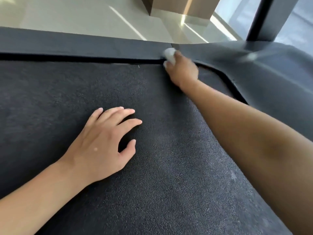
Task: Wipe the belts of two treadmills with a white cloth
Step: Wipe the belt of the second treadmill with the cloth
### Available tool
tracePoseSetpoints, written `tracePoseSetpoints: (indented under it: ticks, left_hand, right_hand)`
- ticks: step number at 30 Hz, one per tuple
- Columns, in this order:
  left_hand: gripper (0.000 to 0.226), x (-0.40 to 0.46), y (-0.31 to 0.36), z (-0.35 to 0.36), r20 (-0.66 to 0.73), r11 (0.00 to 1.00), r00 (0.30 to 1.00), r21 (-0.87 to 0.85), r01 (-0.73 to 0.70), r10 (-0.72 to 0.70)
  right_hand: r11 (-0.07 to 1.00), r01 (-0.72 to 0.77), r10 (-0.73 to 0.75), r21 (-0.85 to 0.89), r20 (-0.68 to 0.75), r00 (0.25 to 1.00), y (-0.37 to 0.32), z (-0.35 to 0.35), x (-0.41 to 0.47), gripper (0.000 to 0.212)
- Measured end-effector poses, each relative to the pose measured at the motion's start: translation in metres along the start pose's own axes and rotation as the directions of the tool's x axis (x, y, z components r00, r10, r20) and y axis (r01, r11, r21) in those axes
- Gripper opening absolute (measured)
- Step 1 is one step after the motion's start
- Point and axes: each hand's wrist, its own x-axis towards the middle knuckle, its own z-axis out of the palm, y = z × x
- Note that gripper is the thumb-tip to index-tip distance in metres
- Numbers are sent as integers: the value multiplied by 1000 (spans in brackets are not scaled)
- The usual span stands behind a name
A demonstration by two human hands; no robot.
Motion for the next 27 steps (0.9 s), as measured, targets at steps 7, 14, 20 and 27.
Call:
tracePoseSetpoints:
  ticks: [7, 14, 20, 27]
  left_hand:
    - [55, -2, -2, -3, -41, 999, 999, -45, -16, 14]
    - [54, -2, 1, 3, -57, 1000, 998, 1, -26, 26]
    - [57, -11, 8, 2, -24, 999, 1000, 49, -9, 10]
    - [55, -74, 43, 12, 38, 977, 976, 22, -214, 213]
  right_hand:
    - [825, 489, -532, 283, 98, 841, -23, -23, -144, 32]
    - [987, -158, 159, 30, -43, 986, 147, -55, -138, 41]
    - [964, 200, -204, 177, 5, 979, 39, -59, -281, 39]
    - [834, 464, -509, 297, 93, 856, 62, -83, -365, 27]
